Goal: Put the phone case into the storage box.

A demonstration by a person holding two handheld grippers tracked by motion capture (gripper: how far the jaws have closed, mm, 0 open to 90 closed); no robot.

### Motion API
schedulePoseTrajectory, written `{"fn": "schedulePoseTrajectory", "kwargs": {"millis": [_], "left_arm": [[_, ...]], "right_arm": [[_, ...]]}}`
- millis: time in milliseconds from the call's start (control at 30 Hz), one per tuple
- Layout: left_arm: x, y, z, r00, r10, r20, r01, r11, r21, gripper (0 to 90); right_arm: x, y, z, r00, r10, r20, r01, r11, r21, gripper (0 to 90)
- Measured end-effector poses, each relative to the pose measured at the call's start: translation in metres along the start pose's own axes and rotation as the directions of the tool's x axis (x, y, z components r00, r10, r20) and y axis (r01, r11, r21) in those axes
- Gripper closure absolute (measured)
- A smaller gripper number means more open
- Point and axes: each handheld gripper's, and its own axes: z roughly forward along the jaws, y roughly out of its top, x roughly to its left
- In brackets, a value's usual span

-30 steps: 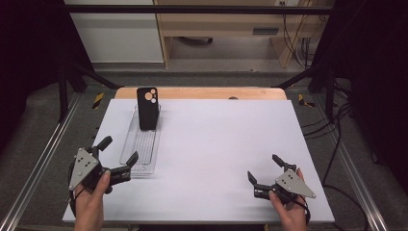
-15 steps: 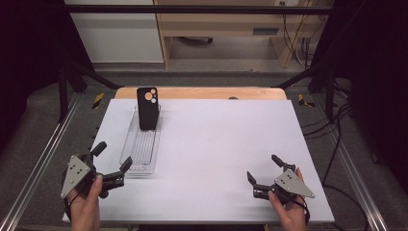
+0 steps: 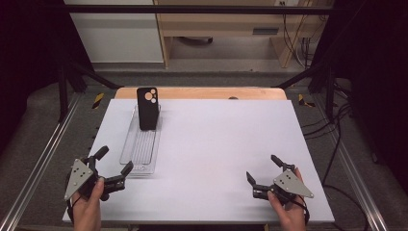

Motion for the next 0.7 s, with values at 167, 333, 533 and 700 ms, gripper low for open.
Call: {"fn": "schedulePoseTrajectory", "kwargs": {"millis": [167, 333, 533, 700], "left_arm": [[-0.001, -0.009, 0.004, 1.0000, 0.000, -0.001, 0.000, 1.0000, 0.010, 1.6], [-0.002, -0.012, 0.005, 1.0000, -0.002, -0.005, 0.002, 0.9999, 0.010, 1.6], [-0.005, -0.016, 0.009, 1.0000, -0.005, 0.000, 0.005, 0.9999, 0.013, 1.6], [-0.006, -0.020, 0.011, 1.0000, 0.001, 0.002, -0.001, 0.9996, 0.028, 1.6]], "right_arm": [[0.001, 0.000, 0.002, 0.9997, -0.024, 0.000, 0.024, 1.000, 0.003, 2.5], [-0.003, -0.001, 0.002, 0.9999, -0.013, 0.000, 0.013, 1.000, -0.005, 2.3], [-0.008, -0.003, 0.004, 1.0000, -0.005, -0.003, 0.005, 1.000, -0.019, 2.3], [-0.013, -0.005, 0.008, 0.9996, 0.026, -0.013, -0.026, 0.999, -0.035, 2.4]]}}
